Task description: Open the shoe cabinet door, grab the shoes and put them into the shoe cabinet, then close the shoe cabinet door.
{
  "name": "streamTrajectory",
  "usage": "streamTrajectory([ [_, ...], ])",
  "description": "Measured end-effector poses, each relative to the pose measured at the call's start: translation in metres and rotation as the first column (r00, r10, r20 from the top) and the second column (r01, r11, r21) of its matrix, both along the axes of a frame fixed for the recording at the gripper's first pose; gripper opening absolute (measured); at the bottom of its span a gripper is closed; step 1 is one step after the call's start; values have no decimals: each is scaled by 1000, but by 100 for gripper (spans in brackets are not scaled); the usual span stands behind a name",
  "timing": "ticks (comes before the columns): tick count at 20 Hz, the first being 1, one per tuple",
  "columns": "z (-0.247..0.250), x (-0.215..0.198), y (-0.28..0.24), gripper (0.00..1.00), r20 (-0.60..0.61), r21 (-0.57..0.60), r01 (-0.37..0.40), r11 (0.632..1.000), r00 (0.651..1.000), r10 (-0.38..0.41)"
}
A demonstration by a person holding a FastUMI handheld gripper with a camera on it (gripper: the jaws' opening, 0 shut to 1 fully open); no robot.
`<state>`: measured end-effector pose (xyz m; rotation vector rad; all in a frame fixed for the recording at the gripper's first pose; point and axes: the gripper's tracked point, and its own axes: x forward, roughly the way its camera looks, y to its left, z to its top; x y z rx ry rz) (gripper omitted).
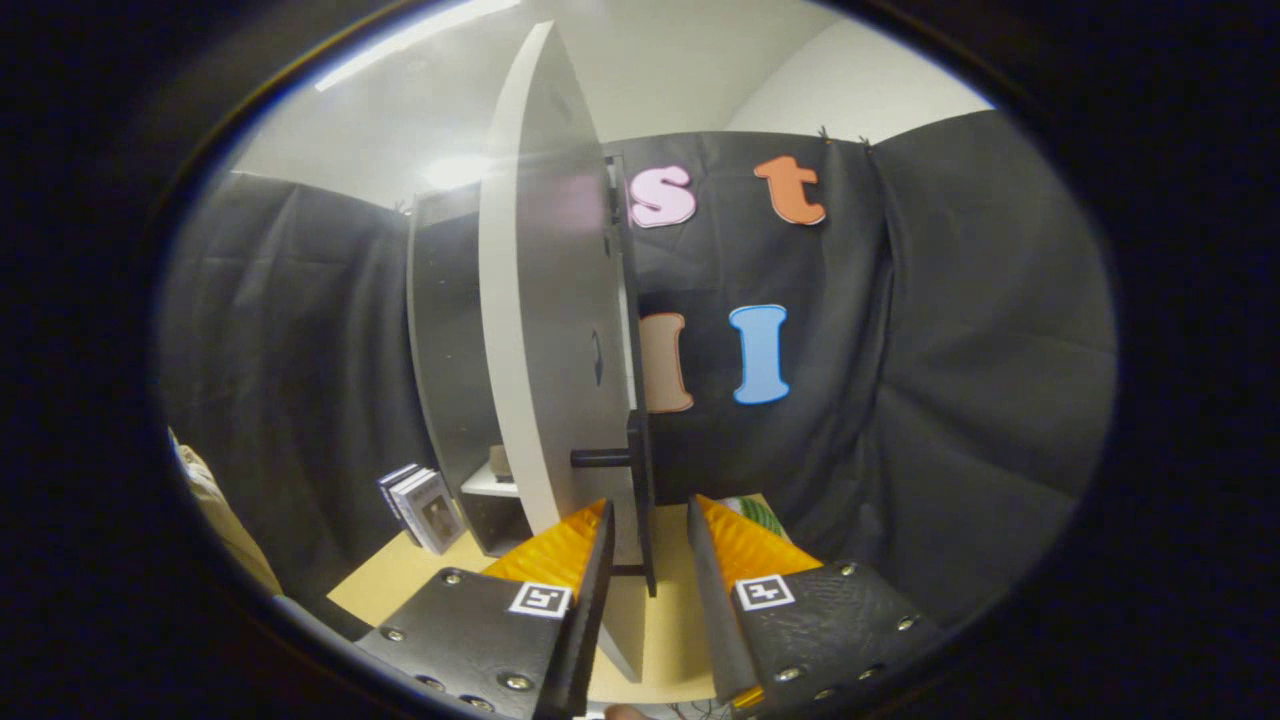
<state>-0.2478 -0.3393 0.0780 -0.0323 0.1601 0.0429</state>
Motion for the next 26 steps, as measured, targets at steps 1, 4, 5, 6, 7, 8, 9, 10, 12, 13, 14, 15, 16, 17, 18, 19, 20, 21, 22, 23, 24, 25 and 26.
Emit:
streamTrajectory([
  [1, -5, 1, 18, 46, -8, 4, -32, 999, 999, 32],
  [4, -13, 7, 60, 45, -33, 31, -132, 991, 991, 133],
  [5, -16, 11, 70, 46, -42, 45, -158, 986, 986, 160],
  [6, -18, 15, 80, 45, -48, 51, -172, 984, 983, 175],
  [7, -19, 19, 84, 46, -51, 46, -178, 983, 982, 180],
  [8, -19, 24, 89, 46, -49, 34, -180, 983, 982, 181],
  [9, -20, 30, 93, 46, -47, 26, -181, 983, 982, 182],
  [10, -21, 34, 96, 46, -47, 29, -181, 983, 982, 183],
  [12, -27, 41, 97, 51, -61, 37, -179, 983, 982, 181],
  [13, -24, 43, 96, 57, -49, 35, -180, 983, 982, 181],
  [14, -26, 47, 91, 63, -53, 23, -175, 984, 983, 176],
  [15, -23, 48, 87, 68, -47, 25, -171, 985, 984, 172],
  [16, -24, 50, 86, 74, -56, 29, -170, 985, 984, 172],
  [17, -26, 50, 85, 80, -55, 36, -168, 985, 984, 169],
  [18, -27, 53, 85, 85, -61, 34, -171, 985, 983, 173],
  [19, -25, 54, 89, 90, -57, 33, -179, 983, 982, 180],
  [20, -24, 56, 93, 91, -55, 26, -191, 981, 980, 192],
  [21, -25, 58, 100, 93, -56, 18, -205, 979, 977, 205],
  [22, -27, 59, 108, 95, -59, 11, -217, 976, 974, 217],
  [23, -28, 63, 115, 97, -54, 7, -227, 974, 972, 227],
  [24, -28, 66, 122, 97, -50, 5, -231, 973, 972, 231],
  [25, -30, 68, 127, 97, -44, 12, -234, 972, 971, 235],
  [26, -33, 73, 136, 99, -48, 21, -235, 972, 971, 236],
])
